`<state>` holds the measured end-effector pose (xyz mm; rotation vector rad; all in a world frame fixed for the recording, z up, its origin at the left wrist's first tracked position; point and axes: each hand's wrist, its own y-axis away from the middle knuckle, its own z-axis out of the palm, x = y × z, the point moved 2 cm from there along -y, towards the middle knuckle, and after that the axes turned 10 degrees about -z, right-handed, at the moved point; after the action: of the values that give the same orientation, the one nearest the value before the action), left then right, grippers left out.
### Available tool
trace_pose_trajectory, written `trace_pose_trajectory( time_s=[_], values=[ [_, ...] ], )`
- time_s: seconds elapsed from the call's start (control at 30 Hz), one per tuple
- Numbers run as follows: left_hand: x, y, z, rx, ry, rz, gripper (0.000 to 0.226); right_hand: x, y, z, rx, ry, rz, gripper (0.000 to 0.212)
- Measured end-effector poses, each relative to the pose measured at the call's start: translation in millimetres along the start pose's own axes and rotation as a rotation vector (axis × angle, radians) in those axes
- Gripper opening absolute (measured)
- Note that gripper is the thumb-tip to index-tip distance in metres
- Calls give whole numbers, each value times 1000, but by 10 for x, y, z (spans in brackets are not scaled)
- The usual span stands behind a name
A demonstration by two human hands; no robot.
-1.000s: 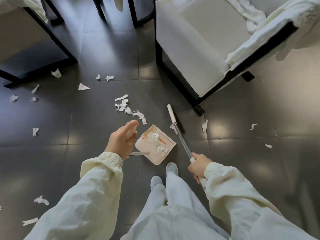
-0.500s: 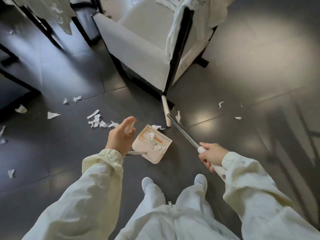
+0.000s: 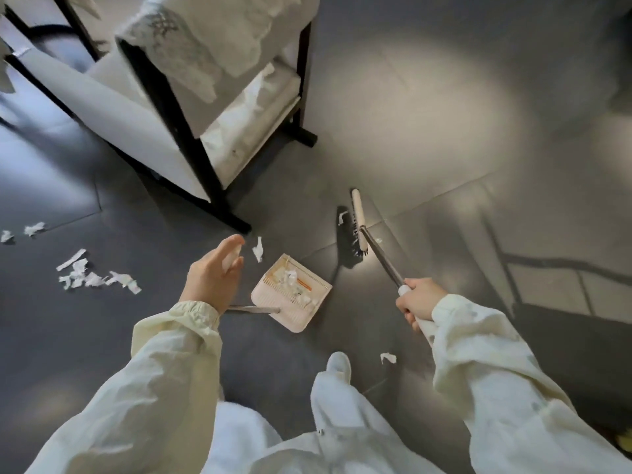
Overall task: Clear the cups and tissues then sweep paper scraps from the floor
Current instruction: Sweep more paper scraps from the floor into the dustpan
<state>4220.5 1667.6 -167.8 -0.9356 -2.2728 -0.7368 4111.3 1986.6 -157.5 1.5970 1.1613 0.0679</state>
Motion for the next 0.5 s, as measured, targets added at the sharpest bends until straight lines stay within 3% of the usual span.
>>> trace_pose_trajectory(
  time_s=[0.23, 0.37, 0.5],
  values=[
    [415, 19, 503, 2, 0, -14, 42, 6, -732, -625, -60, 138, -19, 42],
    [397, 110, 478, 45, 23, -33, 41, -129, -921, -435, -134, 247, 14, 5],
    [277, 246, 356, 49, 9, -100, 42, -274, -773, -61, -257, 352, 3, 10]
  ],
)
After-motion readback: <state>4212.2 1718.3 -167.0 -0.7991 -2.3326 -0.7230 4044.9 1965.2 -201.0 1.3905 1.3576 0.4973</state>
